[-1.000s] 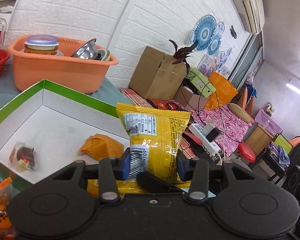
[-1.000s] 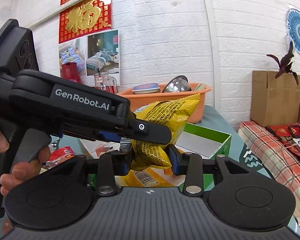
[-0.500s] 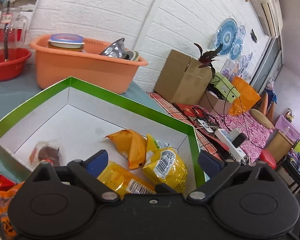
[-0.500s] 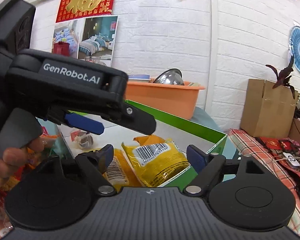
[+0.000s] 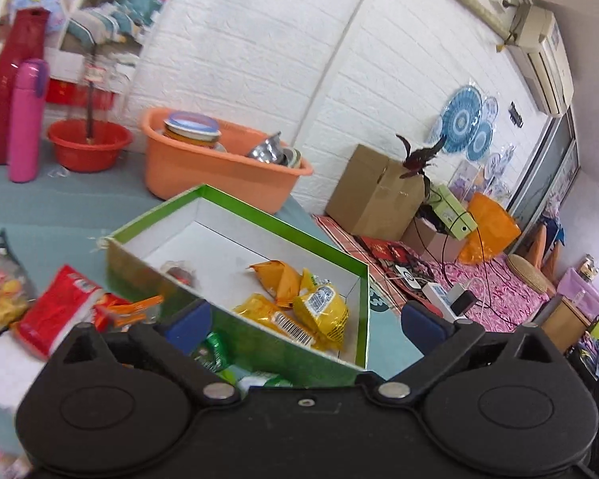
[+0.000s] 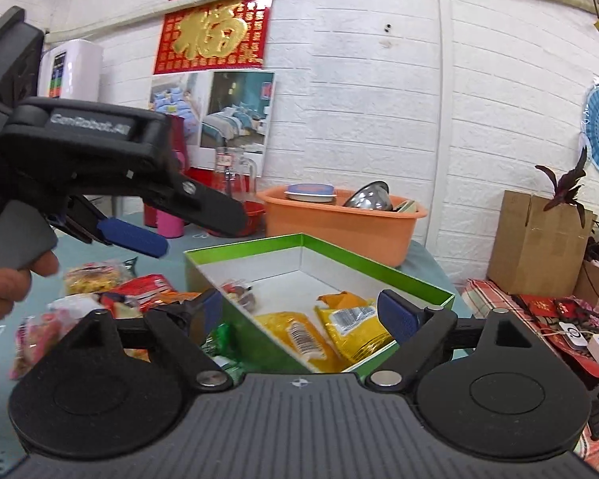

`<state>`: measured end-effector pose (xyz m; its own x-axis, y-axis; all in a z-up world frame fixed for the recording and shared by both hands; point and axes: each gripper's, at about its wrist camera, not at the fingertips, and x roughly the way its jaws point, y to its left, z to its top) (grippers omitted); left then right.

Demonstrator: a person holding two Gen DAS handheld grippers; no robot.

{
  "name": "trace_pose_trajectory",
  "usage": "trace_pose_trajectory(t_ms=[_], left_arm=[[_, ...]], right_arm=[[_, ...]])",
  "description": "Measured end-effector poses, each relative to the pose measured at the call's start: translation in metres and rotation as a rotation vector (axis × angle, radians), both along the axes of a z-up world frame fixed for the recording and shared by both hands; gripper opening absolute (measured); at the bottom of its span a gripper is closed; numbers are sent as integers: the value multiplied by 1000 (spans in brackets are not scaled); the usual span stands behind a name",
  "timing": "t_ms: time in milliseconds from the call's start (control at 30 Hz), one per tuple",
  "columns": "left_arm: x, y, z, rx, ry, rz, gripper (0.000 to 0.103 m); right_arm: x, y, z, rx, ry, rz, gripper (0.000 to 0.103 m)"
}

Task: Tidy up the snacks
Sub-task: 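Move both tools back toward the snack pile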

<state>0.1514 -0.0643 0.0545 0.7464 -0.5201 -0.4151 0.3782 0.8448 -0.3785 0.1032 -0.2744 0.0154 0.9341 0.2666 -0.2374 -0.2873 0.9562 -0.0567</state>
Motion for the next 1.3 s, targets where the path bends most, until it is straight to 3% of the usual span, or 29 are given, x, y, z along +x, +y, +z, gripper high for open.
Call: trace_pose_trajectory(t_ms=[167, 433, 567, 800, 900, 1033, 1100, 1233, 1300], left_arm=[[-49, 25, -7, -7, -19, 32, 103], [-101, 60, -50, -8, 43, 80, 103], [-113, 78, -69, 25, 92, 123, 103], [-118, 102, -77, 6, 101, 186, 103], [-117, 107, -80, 2, 106, 197, 103], [-114, 113, -83, -3, 118, 214, 103], [-112, 116, -84, -8, 127, 223, 103], [-108, 111, -85, -22, 139, 185, 103], [-106, 104, -86, -28, 141, 147, 103]], right_arm=[[-31, 9, -3, 39, 29, 78, 103], [-44, 41, -31, 9, 148, 193, 103], [-42, 60, -51, -49, 219, 256, 103], [-13, 80, -55, -111, 219, 251, 103], [1, 87, -60, -138, 227, 259, 93], [10, 92, -68, -148, 256, 268, 87], [8, 92, -69, -147, 281, 280, 62], [-8, 90, -69, -161, 298, 290, 45], [-16, 87, -69, -151, 311, 293, 45]])
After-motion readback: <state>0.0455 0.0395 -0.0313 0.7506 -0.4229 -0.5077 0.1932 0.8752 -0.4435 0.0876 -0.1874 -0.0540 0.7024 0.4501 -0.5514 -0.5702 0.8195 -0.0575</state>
